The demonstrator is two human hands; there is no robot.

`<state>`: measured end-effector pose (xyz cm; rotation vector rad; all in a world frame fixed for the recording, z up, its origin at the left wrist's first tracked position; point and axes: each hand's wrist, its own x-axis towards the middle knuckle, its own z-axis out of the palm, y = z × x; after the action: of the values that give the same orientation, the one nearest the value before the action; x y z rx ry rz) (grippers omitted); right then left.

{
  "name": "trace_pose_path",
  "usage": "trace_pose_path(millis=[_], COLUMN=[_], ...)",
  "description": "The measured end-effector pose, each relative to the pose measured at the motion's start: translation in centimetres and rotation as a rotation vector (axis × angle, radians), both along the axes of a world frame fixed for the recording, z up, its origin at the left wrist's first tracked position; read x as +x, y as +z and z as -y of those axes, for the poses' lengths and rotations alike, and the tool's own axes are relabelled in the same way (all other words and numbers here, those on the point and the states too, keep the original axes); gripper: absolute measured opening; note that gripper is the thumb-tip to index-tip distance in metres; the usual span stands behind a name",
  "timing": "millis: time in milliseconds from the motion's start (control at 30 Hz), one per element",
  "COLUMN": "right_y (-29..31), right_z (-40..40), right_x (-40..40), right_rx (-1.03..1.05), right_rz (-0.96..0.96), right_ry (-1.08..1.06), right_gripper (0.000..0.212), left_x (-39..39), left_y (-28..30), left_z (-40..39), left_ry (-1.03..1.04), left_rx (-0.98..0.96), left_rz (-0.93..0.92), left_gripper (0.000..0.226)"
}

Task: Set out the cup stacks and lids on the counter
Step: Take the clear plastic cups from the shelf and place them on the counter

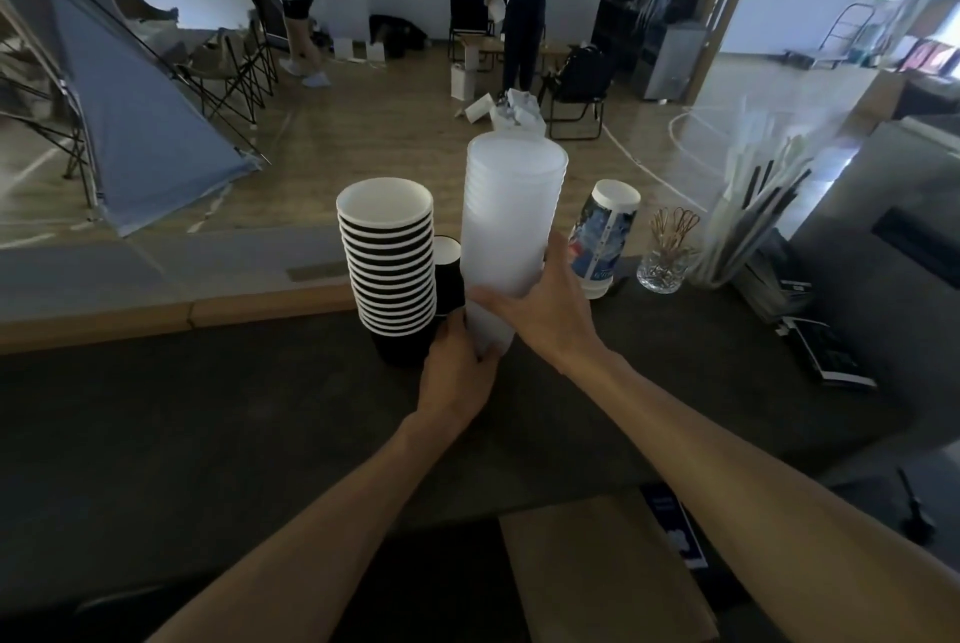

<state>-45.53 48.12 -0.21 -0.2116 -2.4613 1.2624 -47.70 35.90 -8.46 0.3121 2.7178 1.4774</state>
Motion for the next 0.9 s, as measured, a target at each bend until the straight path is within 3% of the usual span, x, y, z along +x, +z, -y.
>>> trace_pose_path(millis=[100,233,333,600,900], right_y=[-0.2,-0.9,-1.2,-1.3,0.2], right_z=[-0.3,-1.0,-0.8,7.3,28.2], right_x=[1.2,3.8,5.7,12.3,16.9], right_rx=[0.028,0.187,0.246,0.388,0.408], right_rz=[0.007,-0.054,-0.069,-0.036,-0.1], right_ry=[-0.028,-0.073,0.004,0.436,0.8], right_gripper=[0.108,0.053,0.033,0.022,0.019], left_x=[0.9,3.5,5.7,15.3,26.2], left_y=[0.3,1.1,2.0,3.9,7.0], left_z=[0.7,2.2,4.1,13.0,32.5], left_ry=[-0.016,0.002,0.044,0.27,0.634], left_rx=[-0.025,-0.148,-0.294,-0.453,-0.528], left_rz=[-0.054,-0.137,-0.194,-0.227,-0.226], left_gripper=[0.06,0.059,0.05,0.037,0.024])
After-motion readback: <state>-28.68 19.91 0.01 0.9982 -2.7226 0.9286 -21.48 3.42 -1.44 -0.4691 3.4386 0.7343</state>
